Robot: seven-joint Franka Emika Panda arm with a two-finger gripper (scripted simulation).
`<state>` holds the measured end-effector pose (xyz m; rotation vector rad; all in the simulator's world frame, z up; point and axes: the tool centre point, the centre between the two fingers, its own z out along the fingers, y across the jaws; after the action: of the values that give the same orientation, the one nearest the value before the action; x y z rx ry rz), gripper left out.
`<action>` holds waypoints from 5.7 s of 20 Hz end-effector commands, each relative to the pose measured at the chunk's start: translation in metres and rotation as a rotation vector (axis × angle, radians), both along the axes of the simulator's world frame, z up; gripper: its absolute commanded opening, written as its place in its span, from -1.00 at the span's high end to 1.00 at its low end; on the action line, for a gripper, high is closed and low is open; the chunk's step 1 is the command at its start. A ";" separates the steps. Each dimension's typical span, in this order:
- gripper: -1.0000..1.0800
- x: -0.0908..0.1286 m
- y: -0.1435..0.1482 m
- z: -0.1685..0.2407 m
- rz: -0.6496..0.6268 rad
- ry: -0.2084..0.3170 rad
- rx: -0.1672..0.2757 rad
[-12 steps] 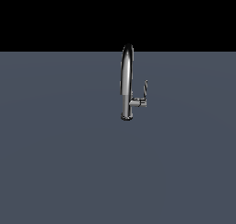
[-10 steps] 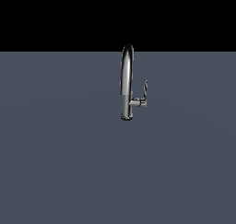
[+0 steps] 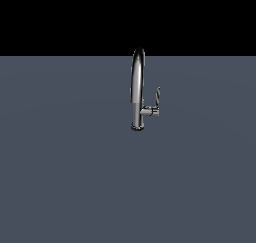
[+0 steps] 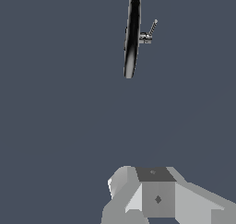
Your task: Turn on the faucet by rotating a designated handle.
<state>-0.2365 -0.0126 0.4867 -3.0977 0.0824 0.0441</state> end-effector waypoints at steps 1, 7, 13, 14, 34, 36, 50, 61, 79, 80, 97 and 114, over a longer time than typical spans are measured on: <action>1.00 0.007 0.000 -0.001 -0.017 0.015 0.017; 1.00 0.033 -0.001 -0.004 -0.078 0.069 0.078; 1.00 0.068 -0.004 -0.010 -0.160 0.142 0.160; 1.00 0.074 -0.005 -0.012 -0.175 0.154 0.175; 1.00 0.187 -0.034 -0.060 -0.470 0.418 0.478; 1.00 0.198 -0.038 -0.067 -0.500 0.445 0.511; 1.00 0.265 -0.070 -0.134 -0.733 0.657 0.759; 1.00 0.308 -0.095 -0.215 -0.959 0.859 0.996; 1.00 0.330 -0.103 -0.324 -1.228 1.094 1.270; 1.00 0.330 -0.102 -0.325 -1.232 1.097 1.273; 1.00 0.312 -0.100 -0.323 -1.230 1.096 1.273; 1.00 0.269 -0.094 -0.319 -1.230 1.096 1.273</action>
<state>0.0380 -0.1128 0.1662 -1.1258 1.2616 1.0929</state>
